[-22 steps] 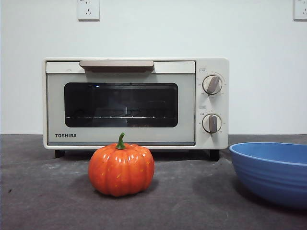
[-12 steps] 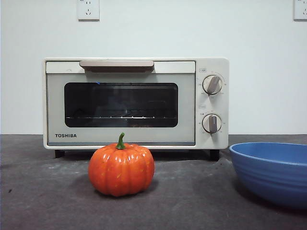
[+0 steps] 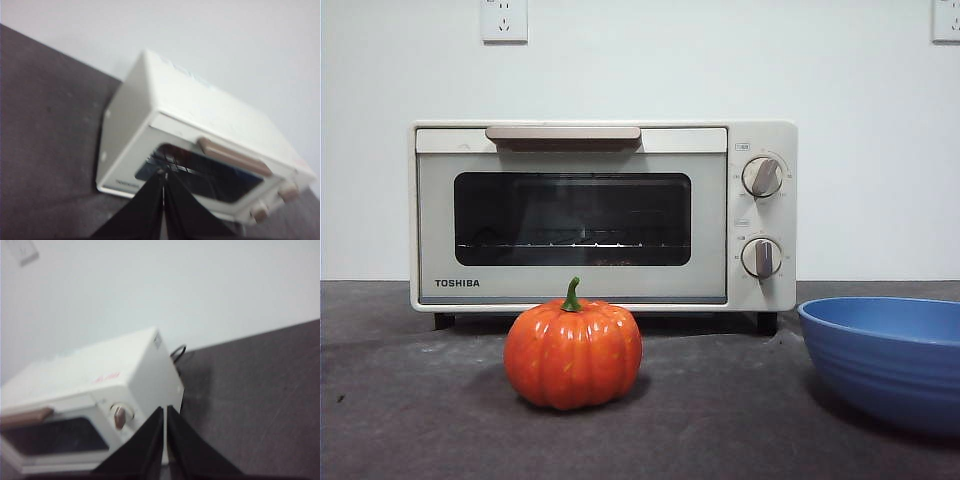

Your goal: Place pumpkin in the steamer

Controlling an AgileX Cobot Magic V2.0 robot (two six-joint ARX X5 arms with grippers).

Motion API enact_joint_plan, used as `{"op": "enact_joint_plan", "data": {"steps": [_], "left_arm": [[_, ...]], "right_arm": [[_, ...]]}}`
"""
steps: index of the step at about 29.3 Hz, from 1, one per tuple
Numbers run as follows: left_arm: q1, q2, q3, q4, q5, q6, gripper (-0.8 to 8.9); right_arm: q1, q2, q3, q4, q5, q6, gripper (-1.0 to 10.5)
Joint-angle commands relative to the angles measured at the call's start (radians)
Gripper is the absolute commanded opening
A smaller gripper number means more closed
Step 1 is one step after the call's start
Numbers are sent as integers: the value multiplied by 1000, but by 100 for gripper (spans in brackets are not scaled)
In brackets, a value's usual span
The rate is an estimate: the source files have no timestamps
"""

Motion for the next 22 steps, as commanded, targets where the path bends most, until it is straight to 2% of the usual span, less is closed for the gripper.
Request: {"op": "enact_joint_plan", "data": {"steps": [1,7,13,16,22], "left_arm": [[2,82,81,-49,61,110,14],[-14,256,226,-238,168,255,14],[-57,357,300,-395,226,376,14],[-82,378,307,-431,233,405,14],[-107,381,307,-433,234,409,14]], "right_arm": [[-1,95,86,-75,-50,-100,6],[4,300,259,-302,-171,-236,6],[52,431,365,-511,-187,-352,6],[87,462,379,-565,-186,-378,6],[133,481,379,-584,-181,-386,6]]}}
